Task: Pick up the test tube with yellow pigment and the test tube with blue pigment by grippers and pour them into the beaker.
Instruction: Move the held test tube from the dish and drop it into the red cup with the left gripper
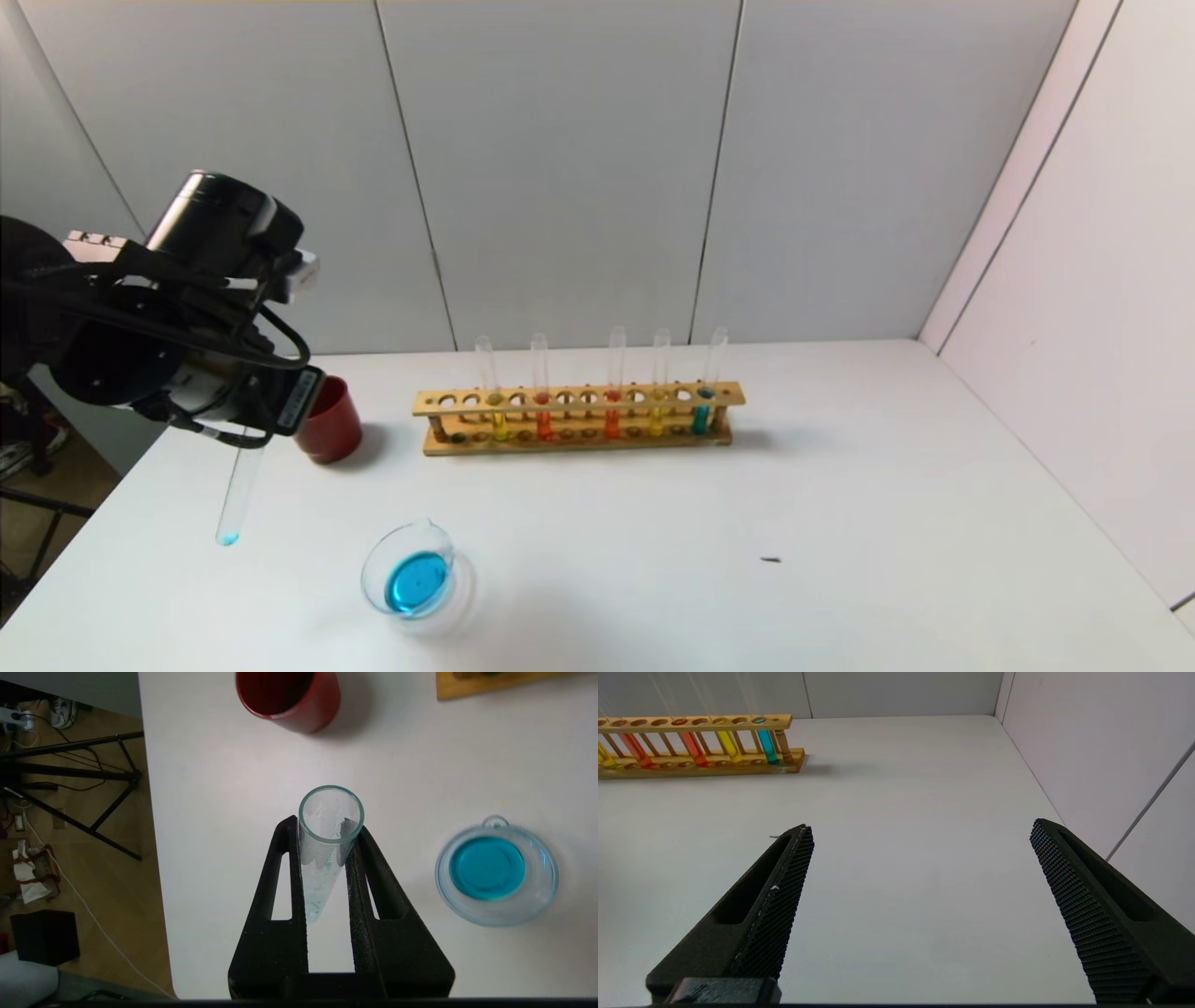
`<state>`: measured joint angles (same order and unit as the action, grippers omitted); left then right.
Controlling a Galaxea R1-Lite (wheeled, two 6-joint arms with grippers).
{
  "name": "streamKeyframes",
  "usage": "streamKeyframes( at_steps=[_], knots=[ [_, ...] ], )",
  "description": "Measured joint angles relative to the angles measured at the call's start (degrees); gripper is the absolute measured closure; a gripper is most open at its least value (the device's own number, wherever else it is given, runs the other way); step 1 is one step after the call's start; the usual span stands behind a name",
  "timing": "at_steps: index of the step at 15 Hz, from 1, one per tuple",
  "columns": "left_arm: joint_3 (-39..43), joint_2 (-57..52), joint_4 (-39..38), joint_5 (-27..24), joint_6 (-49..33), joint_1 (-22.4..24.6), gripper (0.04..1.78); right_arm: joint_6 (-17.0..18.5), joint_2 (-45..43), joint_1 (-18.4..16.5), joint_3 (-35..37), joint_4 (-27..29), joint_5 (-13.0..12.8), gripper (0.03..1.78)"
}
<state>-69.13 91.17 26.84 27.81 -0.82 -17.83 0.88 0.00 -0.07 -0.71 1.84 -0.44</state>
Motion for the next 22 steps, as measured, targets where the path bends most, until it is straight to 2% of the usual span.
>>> streamKeyframes(
  at_steps=[5,12,16,22],
  knots=[
    [-0.2,3.2,-16.9,-1.5,3.7,7.9,1.52,0.0,0.0,0.0,0.0,0.0,0.0,0.11],
    [-6.1,15.7,-40.6,-1.5,7.2,11.5,1.52,0.0,0.0,0.0,0.0,0.0,0.0,0.11],
    [-9.8,21.3,-44.8,-1.4,6.7,11.6,1.52,0.0,0.0,0.0,0.0,0.0,0.0,0.11],
    [-8.8,22.7,-45.1,-1.4,6.4,11.4,1.52,0.0,0.0,0.0,0.0,0.0,0.0,0.11]
  ],
)
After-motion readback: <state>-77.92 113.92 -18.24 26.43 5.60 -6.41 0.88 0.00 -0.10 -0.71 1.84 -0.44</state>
